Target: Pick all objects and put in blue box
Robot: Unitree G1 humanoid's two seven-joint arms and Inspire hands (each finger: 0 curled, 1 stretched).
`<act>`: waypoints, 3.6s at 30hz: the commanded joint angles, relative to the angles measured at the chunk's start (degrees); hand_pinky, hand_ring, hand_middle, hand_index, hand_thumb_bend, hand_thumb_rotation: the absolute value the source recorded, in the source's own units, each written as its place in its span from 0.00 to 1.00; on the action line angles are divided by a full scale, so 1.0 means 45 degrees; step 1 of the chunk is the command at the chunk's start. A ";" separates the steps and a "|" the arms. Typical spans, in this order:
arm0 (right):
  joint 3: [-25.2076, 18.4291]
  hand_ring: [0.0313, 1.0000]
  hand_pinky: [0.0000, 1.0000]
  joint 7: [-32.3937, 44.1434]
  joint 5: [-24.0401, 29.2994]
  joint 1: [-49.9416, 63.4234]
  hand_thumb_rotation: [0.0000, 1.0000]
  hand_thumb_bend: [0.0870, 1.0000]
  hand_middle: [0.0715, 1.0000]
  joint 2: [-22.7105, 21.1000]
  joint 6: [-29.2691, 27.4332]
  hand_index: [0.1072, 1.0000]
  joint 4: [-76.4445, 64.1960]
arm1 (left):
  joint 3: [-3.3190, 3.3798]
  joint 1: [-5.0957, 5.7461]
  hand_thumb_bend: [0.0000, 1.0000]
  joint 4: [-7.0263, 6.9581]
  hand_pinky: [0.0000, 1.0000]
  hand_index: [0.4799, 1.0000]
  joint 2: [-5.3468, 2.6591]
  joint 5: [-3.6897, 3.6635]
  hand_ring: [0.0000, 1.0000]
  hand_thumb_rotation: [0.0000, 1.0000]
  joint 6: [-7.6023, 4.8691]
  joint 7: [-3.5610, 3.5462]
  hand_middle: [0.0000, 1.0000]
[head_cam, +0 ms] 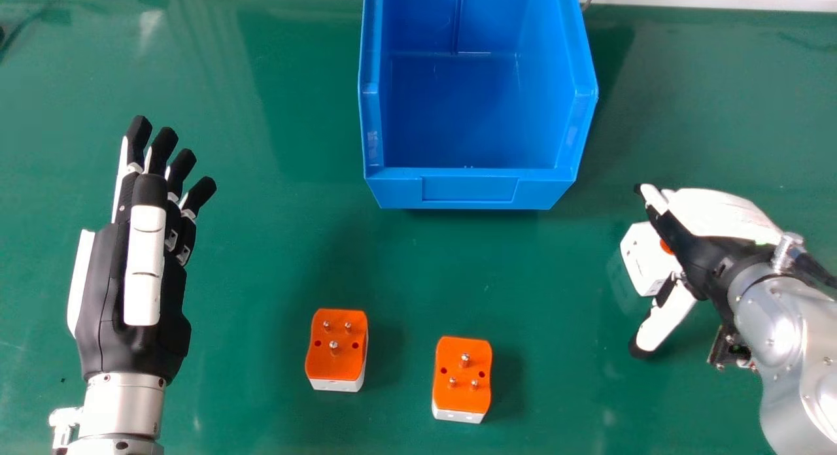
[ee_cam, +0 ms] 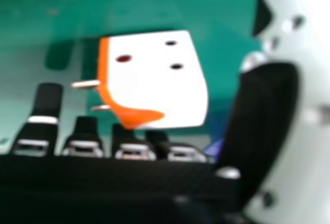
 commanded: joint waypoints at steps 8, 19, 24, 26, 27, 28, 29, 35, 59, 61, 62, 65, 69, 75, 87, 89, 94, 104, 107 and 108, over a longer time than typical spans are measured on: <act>0.0216 0.98 0.76 -0.1211 0.0351 -0.0028 0.08 0.96 1.00 -0.0580 -0.0792 1.00 0.0276 | 0.0135 -0.0003 0.70 -0.0199 0.92 0.98 0.0083 -0.0021 0.97 0.83 -0.0275 -0.0107 0.99; 0.0640 0.97 0.75 -0.1169 0.0964 -0.0525 0.08 0.92 1.00 -0.0647 -0.1270 0.98 0.1957 | 0.0155 0.0109 0.70 -0.0336 0.92 0.97 0.0154 0.0088 0.97 0.83 -0.0257 -0.0068 0.99; 0.0937 0.96 0.75 -0.0777 0.1035 -0.0898 0.07 0.91 1.00 -0.0685 -0.1178 0.97 0.2596 | 0.0127 0.0183 0.70 -0.0485 0.92 0.96 0.0048 -0.0041 0.96 0.83 -0.0194 -0.0051 0.98; 0.0981 0.95 0.76 -0.0807 0.1093 -0.0975 0.07 0.90 0.99 -0.0678 -0.1213 0.96 0.2759 | 0.0104 0.0233 0.70 -0.0601 0.91 0.96 0.0029 -0.0080 0.96 0.83 -0.0076 -0.0022 0.98; 0.1018 0.95 0.76 -0.0813 0.1105 -0.1014 0.07 0.90 0.99 -0.0696 -0.1249 0.96 0.2837 | 0.0101 0.0242 0.70 -0.0600 0.91 0.96 0.0038 -0.0053 0.96 0.83 -0.0096 -0.0024 0.98; 0.1048 0.95 0.76 -0.0807 0.1117 -0.1047 0.07 0.90 0.99 -0.0713 -0.1274 0.96 0.2895 | 0.0095 0.0250 0.70 -0.0599 0.91 0.96 0.0055 -0.0024 0.96 0.83 -0.0110 -0.0030 0.98; 0.1073 0.95 0.77 -0.0851 0.1145 -0.1080 0.07 0.89 0.99 -0.0733 -0.1342 0.95 0.2995 | 0.0088 0.0257 0.70 -0.0609 0.91 0.96 0.0069 -0.0027 0.96 0.82 -0.0113 -0.0053 0.98; 0.1164 0.94 0.77 -0.0890 0.1212 -0.1156 0.07 0.88 0.98 -0.0789 -0.1369 0.94 0.3091 | 0.0075 0.0273 0.71 -0.0639 0.91 0.96 0.0101 0.0045 0.96 0.82 -0.0099 -0.0018 0.98; 0.1162 0.93 0.78 -0.3744 0.0435 -0.0812 0.05 0.86 0.97 -0.0133 0.0769 0.91 0.2352 | 0.0072 0.0253 0.71 -0.0661 0.92 0.96 0.0110 0.0012 0.96 0.82 0.0025 -0.0046 0.98; 0.1066 0.82 0.70 -0.3947 0.0556 -0.0749 0.04 0.78 0.87 -0.0043 0.0861 0.81 0.2195 | 0.0080 0.0245 0.71 -0.0627 0.92 0.97 0.0121 0.0045 0.97 0.83 -0.0033 -0.0059 0.98; 0.1009 0.82 0.70 -0.4027 0.0629 -0.0708 0.04 0.78 0.87 0.0002 0.0909 0.81 0.2092 | 0.0085 0.0244 0.71 -0.0624 0.92 0.97 0.0126 0.0039 0.97 0.83 -0.0024 -0.0064 0.98; 0.0930 0.73 0.62 -0.4213 0.0687 -0.0640 0.03 0.72 0.79 0.0080 0.0984 0.74 0.1908 | 0.0101 0.0228 0.71 -0.0621 0.92 0.97 0.0104 -0.0015 0.97 0.83 -0.0005 -0.0068 0.98; 0.0771 0.66 0.56 -0.4220 0.0863 -0.0557 0.03 0.67 0.73 0.0153 0.0967 0.69 0.1647 | 0.0116 0.0234 0.71 -0.0647 0.92 0.97 0.0087 -0.0015 0.97 0.83 0.0035 -0.0031 0.98; 0.0653 0.56 0.47 -0.4323 0.0990 -0.0406 0.02 0.59 0.64 0.0165 0.0846 0.60 0.1444 | 0.0124 0.0237 0.71 -0.0647 0.92 0.96 0.0072 -0.0023 0.96 0.83 -0.0017 -0.0040 0.98; 0.0657 0.47 0.39 -0.4369 0.1084 -0.0365 0.01 0.53 0.56 0.0140 0.0759 0.53 0.1433 | 0.0125 0.0225 0.72 -0.0615 0.91 0.96 0.0116 0.0098 0.96 0.83 -0.0091 0.0038 0.98; 0.0655 0.45 0.37 -0.4346 0.1104 -0.0321 0.01 0.52 0.54 0.0125 0.0743 0.51 0.1340 | 0.0123 0.0226 0.72 -0.0609 0.91 0.95 0.0143 0.0049 0.96 0.82 -0.0066 -0.0005 0.98; 0.0640 0.43 0.35 -0.4364 0.1174 -0.0313 0.01 0.51 0.53 0.0139 0.0693 0.50 0.1341 | 0.0118 0.0244 0.72 -0.0629 0.91 0.95 0.0158 0.0162 0.96 0.82 -0.0121 0.0054 0.98; 0.0675 0.41 0.33 -0.4459 0.1232 -0.0293 0.00 0.49 0.50 0.0115 0.0574 0.48 0.1304 | 0.0117 0.0240 0.72 -0.0652 0.91 0.95 0.0123 0.0053 0.96 0.82 -0.0081 0.0037 0.98; 0.0694 0.41 0.33 -0.4508 0.1203 -0.0258 0.00 0.49 0.50 0.0086 0.0509 0.48 0.1223 | 0.0126 0.0219 0.72 -0.0598 0.91 0.95 0.0129 0.0114 0.96 0.82 -0.0131 0.0070 0.98; 0.0695 0.41 0.33 -0.4511 0.1201 -0.0255 0.00 0.49 0.50 0.0087 0.0507 0.48 0.1189 | 0.0122 0.0215 0.72 -0.0603 0.91 0.95 0.0134 0.0137 0.96 0.82 -0.0108 0.0094 0.98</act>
